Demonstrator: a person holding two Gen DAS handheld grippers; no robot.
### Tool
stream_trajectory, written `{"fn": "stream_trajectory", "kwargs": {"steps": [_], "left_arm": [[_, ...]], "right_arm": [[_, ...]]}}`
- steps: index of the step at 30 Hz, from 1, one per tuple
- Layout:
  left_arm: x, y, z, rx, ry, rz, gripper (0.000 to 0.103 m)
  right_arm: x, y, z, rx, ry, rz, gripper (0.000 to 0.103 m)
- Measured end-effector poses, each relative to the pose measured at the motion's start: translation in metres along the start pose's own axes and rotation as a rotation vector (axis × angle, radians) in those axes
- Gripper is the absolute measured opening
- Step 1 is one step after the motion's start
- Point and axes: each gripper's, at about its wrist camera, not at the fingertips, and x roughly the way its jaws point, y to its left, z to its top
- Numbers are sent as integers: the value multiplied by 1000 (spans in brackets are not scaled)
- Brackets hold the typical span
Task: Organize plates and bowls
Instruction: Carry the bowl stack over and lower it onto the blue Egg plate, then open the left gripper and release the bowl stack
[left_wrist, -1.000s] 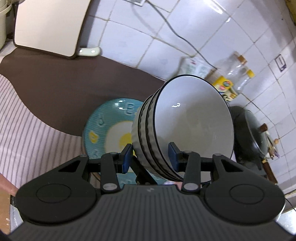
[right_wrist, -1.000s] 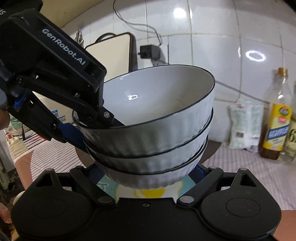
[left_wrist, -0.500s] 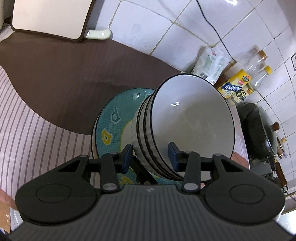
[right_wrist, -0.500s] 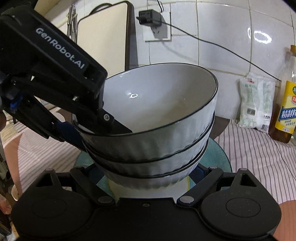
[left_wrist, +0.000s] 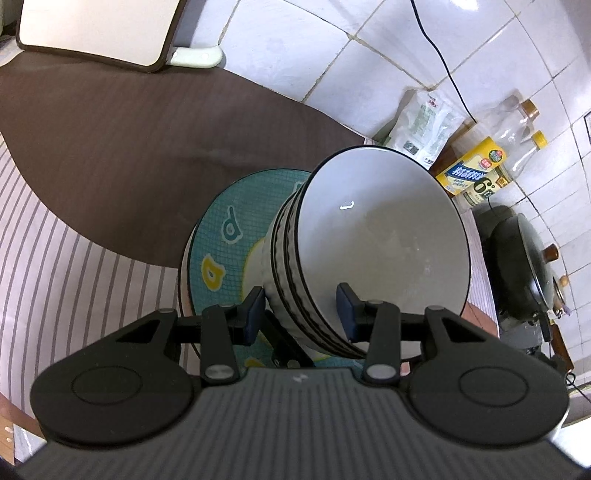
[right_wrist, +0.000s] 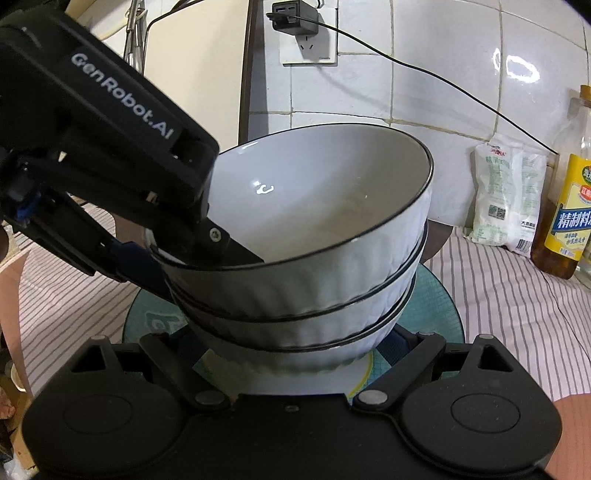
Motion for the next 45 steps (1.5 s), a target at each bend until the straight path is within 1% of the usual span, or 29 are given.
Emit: {"fn": "stream_trajectory", "kwargs": {"steps": [5, 7, 9, 12, 14, 19, 27, 32, 38, 45], "left_arm": [[-1, -3, -1, 7, -15, 16, 41], [-2, -4, -2, -1, -18, 21, 42], [-3, -6, -2, -4, -22, 31, 42], [-6, -14, -3, 7, -42, 87, 43], [-12, -21, -4, 26, -59, 122, 45], [-42, -35, -16, 91, -110, 146, 50], [-93, -64, -34, 187, -172, 162, 52], [-127, -80, -49, 228, -207, 159, 56], [-163, -97, -67, 260, -245, 165, 60], [-185, -110, -88, 287, -274, 187, 66]], "right_arm": [[4, -1, 8, 19, 21, 3, 95], [6, -4, 11, 64, 46, 9, 96], [7, -6, 15, 81, 64, 11, 96], [1, -9, 19, 86, 91, -7, 97], [-10, -11, 21, 110, 91, 6, 97], [-46, -15, 25, 145, 72, -17, 97], [-105, -21, 31, 200, 25, -83, 97], [-141, -26, 38, 237, 5, -135, 97], [-176, -25, 50, 211, 6, -183, 97], [-206, -20, 54, 200, 27, -235, 98]]}}
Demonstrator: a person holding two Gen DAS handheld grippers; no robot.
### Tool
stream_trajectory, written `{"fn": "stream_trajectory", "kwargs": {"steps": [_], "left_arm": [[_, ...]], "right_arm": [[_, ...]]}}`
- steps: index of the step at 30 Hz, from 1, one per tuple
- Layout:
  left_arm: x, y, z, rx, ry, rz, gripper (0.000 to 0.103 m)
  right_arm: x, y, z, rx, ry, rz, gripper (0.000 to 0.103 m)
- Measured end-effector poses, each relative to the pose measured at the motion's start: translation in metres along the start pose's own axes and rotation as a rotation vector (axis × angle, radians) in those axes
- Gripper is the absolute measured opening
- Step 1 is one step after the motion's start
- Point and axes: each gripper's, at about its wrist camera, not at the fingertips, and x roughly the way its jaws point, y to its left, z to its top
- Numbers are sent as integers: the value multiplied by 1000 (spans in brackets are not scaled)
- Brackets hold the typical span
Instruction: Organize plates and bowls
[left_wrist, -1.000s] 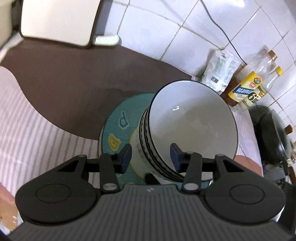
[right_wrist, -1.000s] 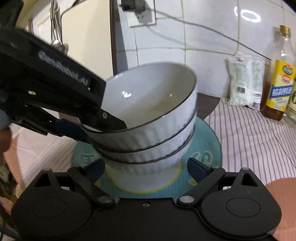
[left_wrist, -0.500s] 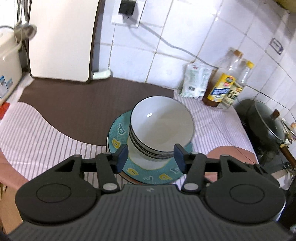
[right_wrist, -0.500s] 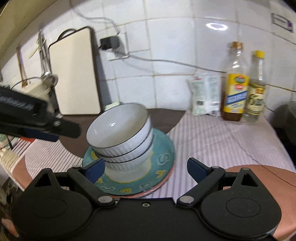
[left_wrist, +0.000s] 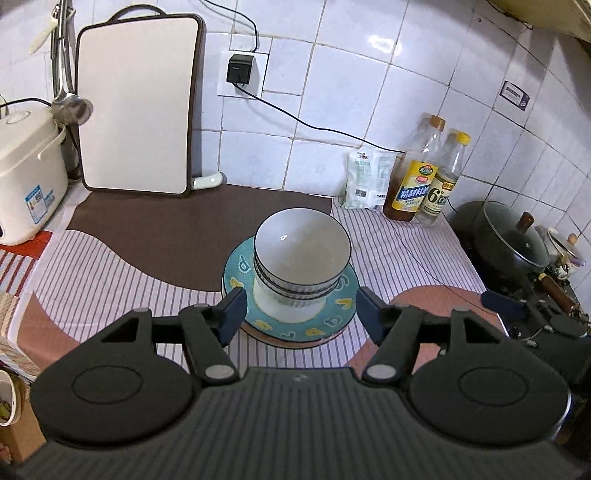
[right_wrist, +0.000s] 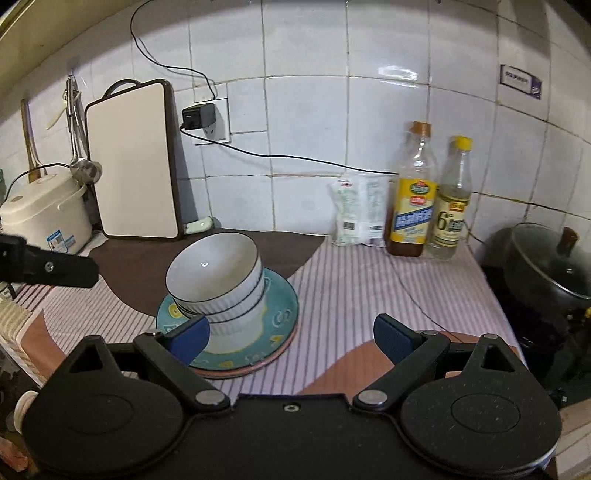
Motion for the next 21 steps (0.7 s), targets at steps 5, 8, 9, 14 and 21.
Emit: {"fn": "stream_trajectory", "kwargs": {"steps": [5, 8, 9, 14, 21], "left_arm": [[-16, -6, -9, 22, -14, 25, 73], [-24, -5, -12, 17, -19, 35, 76], [-27, -5, -13, 16, -20, 39, 76], [-39, -4, -22, 25, -39, 58, 87], [-52, -3, -32, 53, -52, 84, 96]], "right_arm": [[-22, -1, 4, -17, 35, -10, 100], [-36, 0, 4, -26, 32, -52, 100], [-41, 1, 4, -21, 31, -55, 100], [-62, 3, 2, 17, 15, -69, 100], [-75, 7, -5, 23, 24, -86, 100]]}}
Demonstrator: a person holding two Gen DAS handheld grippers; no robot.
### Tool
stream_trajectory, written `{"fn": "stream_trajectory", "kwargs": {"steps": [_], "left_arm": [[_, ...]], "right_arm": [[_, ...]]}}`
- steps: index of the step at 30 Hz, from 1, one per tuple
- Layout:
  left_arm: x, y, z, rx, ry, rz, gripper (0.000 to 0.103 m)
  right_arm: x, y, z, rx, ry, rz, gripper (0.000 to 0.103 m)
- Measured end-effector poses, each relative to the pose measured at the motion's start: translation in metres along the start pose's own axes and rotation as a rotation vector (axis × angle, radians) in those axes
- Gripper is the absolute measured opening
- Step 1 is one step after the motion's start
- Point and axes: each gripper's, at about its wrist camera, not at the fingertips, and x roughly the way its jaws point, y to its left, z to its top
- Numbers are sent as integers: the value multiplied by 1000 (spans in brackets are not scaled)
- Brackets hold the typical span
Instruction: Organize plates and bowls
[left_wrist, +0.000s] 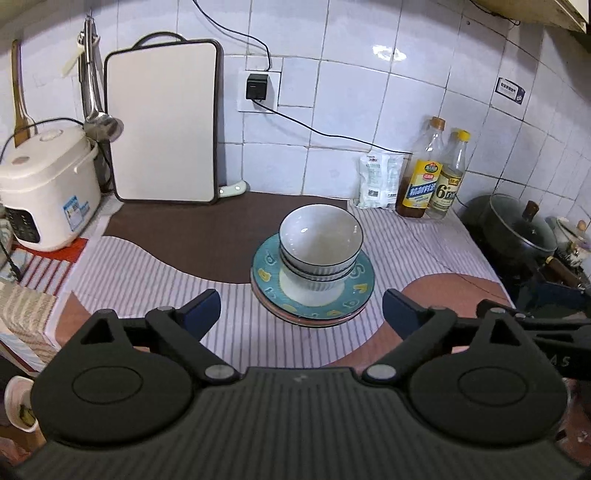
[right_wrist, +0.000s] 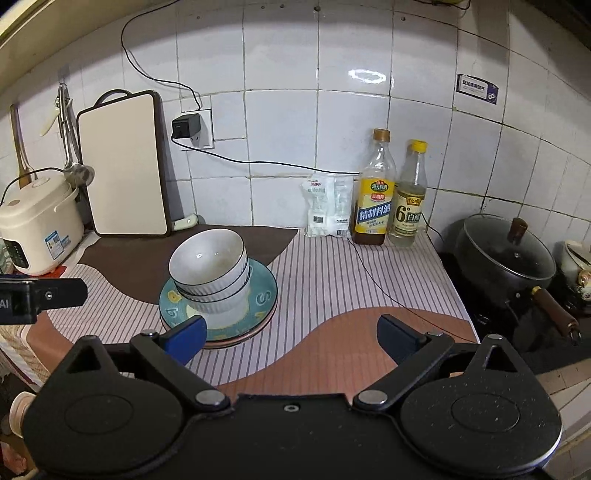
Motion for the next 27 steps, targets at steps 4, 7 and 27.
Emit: {"fn": "stream_trajectory", "kwargs": {"steps": [4, 7, 27], "left_arm": [[-6, 1, -5, 7, -12, 42, 96], [-8, 3, -7, 10, -22, 57, 96], [-10, -4, -28, 62, -28, 169, 96]], "right_arm": [[-4, 1, -3, 11, 10, -10, 102], [-6, 1, -4, 9, 9, -21, 102], [-33, 3, -16, -2, -78, -31, 102]]}}
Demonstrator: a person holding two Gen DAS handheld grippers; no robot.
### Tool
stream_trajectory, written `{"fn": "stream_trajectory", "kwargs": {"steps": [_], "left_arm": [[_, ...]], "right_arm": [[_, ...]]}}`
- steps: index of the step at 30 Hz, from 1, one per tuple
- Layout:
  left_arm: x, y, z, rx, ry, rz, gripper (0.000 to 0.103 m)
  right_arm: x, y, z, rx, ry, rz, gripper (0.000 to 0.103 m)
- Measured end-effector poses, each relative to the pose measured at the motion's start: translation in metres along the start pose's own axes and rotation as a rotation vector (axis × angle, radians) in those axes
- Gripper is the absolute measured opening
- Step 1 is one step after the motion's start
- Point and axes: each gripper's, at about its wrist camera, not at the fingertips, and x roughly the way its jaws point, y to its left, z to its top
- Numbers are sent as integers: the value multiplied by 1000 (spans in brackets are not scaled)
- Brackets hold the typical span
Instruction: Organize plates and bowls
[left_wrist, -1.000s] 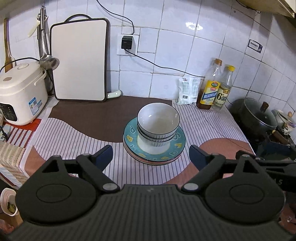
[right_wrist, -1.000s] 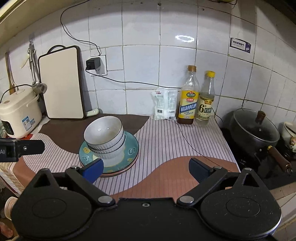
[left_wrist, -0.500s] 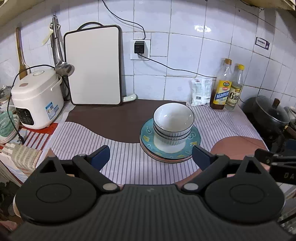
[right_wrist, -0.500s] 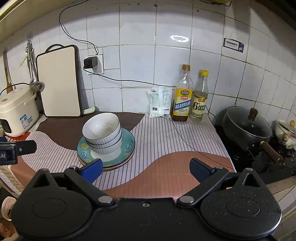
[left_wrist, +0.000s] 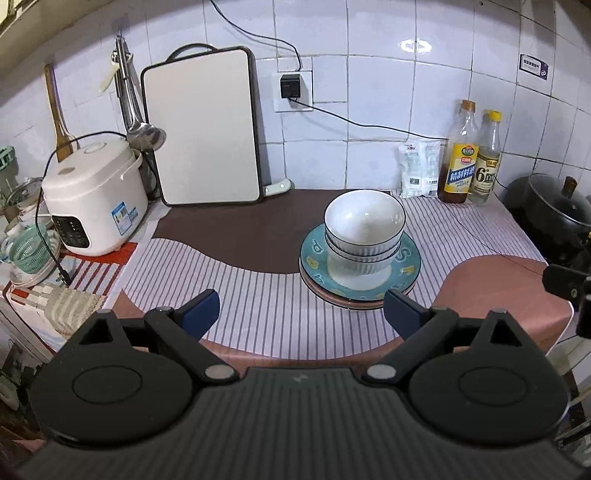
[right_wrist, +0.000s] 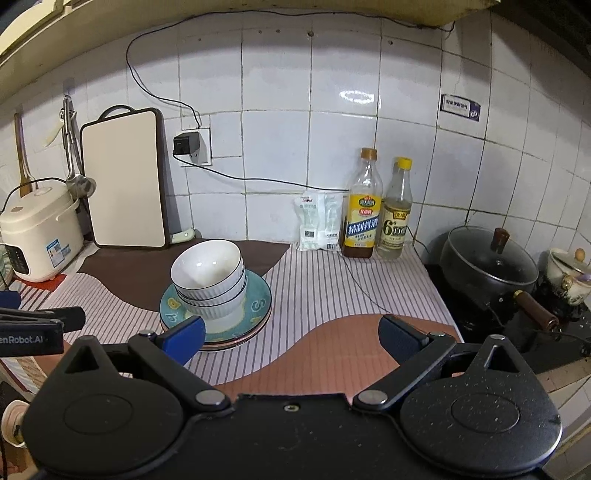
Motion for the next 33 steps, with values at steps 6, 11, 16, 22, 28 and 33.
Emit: {"fn": "stream_trajectory", "kwargs": {"steps": [6, 11, 16, 22, 28, 33], "left_arm": [[-4, -4, -2, 1, -18, -19, 96], [-4, -6, -5, -9, -16, -21, 96], [-2, -8, -7, -5, -12, -22, 96], [-2, -7, -7, -19, -23, -25, 96], [-2, -4, -7, -36, -32, -23, 96], [-1, -6, -8, -27, -22, -28, 96]], "right_arm": [[-2, -1, -2, 4, -14, -7, 102], [-4, -1, -4, 12, -25, -11, 102], [-4, -1, -6, 26, -36, -13, 102], [-3, -2, -8, 34, -39, -15, 102], [-1, -4, -9, 37, -37, -17, 102], [2, -5, -10, 37, -26, -19, 102]]}}
